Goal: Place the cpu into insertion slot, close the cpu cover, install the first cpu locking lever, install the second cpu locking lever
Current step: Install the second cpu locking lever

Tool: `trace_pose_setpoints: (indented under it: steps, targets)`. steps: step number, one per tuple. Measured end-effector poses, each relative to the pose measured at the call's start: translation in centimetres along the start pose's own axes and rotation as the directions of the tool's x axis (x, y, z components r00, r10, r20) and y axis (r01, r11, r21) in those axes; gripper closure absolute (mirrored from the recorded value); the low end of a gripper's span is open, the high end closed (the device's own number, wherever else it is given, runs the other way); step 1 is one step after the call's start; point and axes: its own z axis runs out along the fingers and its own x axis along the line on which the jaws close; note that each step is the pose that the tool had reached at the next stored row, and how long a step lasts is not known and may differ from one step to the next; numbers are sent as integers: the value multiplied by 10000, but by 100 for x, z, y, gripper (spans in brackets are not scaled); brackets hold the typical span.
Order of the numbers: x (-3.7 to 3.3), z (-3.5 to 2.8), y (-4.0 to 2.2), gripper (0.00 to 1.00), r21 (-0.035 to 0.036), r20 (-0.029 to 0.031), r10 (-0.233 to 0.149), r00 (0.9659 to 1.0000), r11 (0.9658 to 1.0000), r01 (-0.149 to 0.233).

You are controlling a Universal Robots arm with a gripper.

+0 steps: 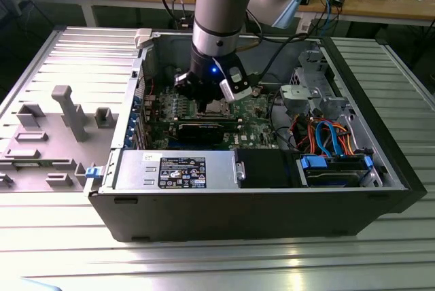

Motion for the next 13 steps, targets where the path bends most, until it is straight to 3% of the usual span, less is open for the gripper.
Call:
trace_pose_setpoints:
  steps: [5,10,13]
  targets:
    - [-3,53,-7,89,-11,-81,11,10000,10000,-11]
    - [12,98,-17,89,-26,-94,11,10000,10000,-11]
    - [25,106,-29,89,-144,-91,0,10000,9999,-1]
